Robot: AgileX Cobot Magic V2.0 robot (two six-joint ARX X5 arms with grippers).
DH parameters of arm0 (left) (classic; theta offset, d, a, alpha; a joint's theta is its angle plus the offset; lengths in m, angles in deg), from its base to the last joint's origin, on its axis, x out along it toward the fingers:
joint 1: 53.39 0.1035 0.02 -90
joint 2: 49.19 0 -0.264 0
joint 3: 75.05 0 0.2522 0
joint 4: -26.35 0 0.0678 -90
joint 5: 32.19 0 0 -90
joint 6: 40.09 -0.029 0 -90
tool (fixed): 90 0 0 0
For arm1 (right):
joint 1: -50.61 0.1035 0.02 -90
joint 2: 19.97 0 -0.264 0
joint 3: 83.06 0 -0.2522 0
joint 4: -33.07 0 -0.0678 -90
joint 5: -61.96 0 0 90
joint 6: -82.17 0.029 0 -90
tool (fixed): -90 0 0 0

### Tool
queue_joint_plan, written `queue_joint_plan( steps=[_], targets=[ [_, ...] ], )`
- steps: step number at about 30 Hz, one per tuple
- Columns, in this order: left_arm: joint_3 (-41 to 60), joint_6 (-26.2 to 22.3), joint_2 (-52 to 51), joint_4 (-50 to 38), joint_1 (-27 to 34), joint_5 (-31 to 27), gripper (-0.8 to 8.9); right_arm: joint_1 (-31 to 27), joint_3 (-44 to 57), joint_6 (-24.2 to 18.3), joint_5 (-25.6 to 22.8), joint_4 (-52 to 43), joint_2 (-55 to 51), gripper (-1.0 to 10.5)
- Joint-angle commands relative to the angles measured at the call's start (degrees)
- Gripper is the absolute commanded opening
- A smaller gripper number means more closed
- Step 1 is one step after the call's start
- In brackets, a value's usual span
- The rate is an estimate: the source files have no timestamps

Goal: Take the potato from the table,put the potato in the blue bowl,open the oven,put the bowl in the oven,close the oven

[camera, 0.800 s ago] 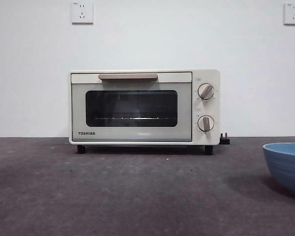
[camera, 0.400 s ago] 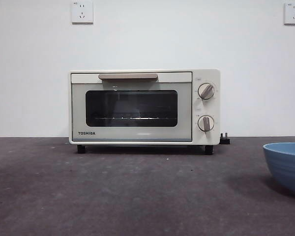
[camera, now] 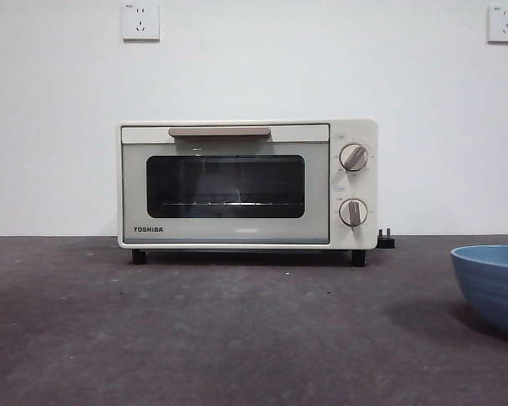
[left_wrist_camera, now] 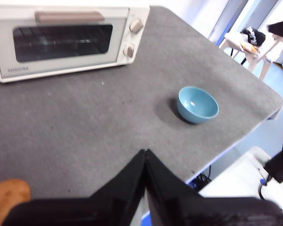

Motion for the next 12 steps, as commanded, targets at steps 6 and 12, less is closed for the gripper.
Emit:
queue_joint_plan(
  steps=[6, 12],
  targets=[
    [-0.13, -2.69, -0.20, 4.66, -0.26, 1.09, -0.06, 21.64, -0.07, -0.20, -12.74, -5.29, 11.69, -0.1],
    [-0.13, -4.48, -0.20, 7.56, -0.26, 1.09, -0.06, 33.40, -0.96, -0.22, -14.14, -12.33, 24.55, -0.1]
  ],
)
